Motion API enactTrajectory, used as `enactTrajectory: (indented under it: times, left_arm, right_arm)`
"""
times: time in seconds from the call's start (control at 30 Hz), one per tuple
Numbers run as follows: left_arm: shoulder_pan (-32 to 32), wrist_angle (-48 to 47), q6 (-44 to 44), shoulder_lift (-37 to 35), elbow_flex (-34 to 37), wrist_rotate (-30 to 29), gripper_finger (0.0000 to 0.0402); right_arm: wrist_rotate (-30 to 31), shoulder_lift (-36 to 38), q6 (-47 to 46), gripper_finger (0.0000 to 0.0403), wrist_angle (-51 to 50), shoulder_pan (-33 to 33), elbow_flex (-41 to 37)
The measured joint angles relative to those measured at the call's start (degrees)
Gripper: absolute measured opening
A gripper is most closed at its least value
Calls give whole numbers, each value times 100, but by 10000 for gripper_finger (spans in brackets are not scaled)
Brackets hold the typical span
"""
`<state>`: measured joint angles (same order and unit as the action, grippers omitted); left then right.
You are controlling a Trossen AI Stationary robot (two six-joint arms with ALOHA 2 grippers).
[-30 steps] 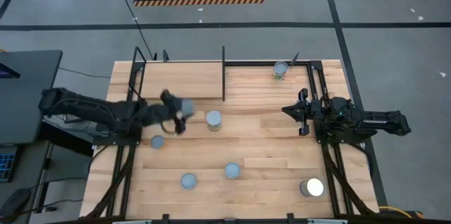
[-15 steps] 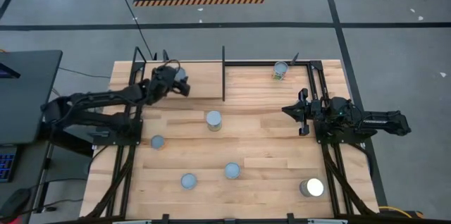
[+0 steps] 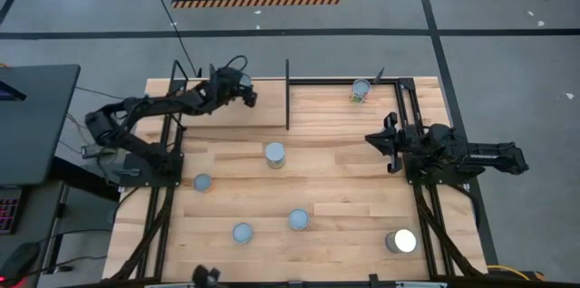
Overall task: Pick and place cans onto a shelf
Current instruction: Put the canned diced tomato on the shelf
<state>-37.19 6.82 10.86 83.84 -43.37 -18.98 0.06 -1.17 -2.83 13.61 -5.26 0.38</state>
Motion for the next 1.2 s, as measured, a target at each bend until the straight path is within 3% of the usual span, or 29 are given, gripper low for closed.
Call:
enactTrajectory:
  times: [0.13, 0.37, 0.57, 0.77, 1.2]
  left_arm:
    - [-50, 4, -165, 435, -498, 713, 286]
    - [-52, 37, -256, 1169, -785, 853, 286]
    - [123, 460, -258, 1617, -783, 914, 286]
    - [273, 1256, -177, 1812, -785, 799, 286]
    - [282, 1355, -405, 1821, -783, 707, 316]
  right_arm:
    - [8, 0, -99, 35, 306, 0, 0]
    - [211, -55, -623, 35, 646, 6, -1]
    - [293, -458, -478, 41, 1260, 153, 0]
    - [504, -1171, -145, 70, 2098, 223, 0]
    - [528, -2328, -140, 149, 2734, 221, 0]
